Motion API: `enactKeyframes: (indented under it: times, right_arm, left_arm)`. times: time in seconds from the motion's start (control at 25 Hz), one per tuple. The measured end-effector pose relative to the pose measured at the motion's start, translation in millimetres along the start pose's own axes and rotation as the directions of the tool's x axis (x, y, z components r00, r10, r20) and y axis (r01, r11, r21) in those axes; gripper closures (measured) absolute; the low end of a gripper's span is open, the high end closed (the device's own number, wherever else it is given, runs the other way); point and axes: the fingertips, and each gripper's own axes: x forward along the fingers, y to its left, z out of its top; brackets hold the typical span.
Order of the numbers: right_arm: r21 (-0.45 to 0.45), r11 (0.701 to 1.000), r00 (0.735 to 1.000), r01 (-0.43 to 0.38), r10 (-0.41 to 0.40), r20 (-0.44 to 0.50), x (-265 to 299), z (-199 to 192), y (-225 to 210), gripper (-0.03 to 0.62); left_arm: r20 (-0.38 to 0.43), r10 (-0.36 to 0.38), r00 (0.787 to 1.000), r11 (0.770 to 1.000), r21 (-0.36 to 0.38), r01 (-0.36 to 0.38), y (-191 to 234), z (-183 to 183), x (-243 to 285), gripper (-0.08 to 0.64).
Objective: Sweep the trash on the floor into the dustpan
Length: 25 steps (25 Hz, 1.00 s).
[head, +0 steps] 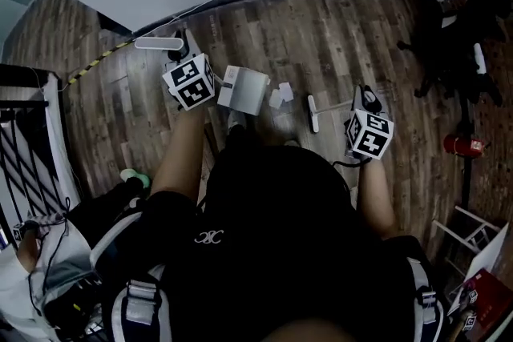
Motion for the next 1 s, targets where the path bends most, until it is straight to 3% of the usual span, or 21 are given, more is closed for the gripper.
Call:
enactKeyframes:
  times: [0.16,0.4,0.6,0.76,0.88,1.0]
  right_arm:
    - [0.083,0.988,0.991,0.129,-0.127,-0.033,1,-4,9,0.511]
    - [0.223,0.954,0.980,0.198,-0.198,-0.024,16,9,38,0.511]
    - [0.254,0.932,0.966,0.259,-0.257,-0.042,33,21,51,0.511]
    - [0.337,0.876,0.936,0.346,-0.348,-0.058,46,32,49,0.510]
    - [0.388,0.843,0.925,0.373,-0.370,-0.086,59,40,54,0.509]
    - [0.402,0.844,0.932,0.355,-0.350,-0.089,72,51,66,0.506]
  left_arm:
    - [-0.048,-0.061,0.997,0.997,-0.040,0.060,16,-21,49,0.512]
    - [-0.144,-0.106,0.984,0.986,-0.142,0.085,50,-61,118,0.512]
    - [-0.196,-0.167,0.966,0.982,-0.125,0.145,45,-100,157,0.512]
    - [-0.229,-0.194,0.954,0.979,-0.113,0.172,38,-129,179,0.512]
    - [-0.208,-0.208,0.956,0.976,-0.112,0.188,39,-131,191,0.511]
    - [-0.204,-0.248,0.947,0.965,-0.143,0.221,29,-129,196,0.505]
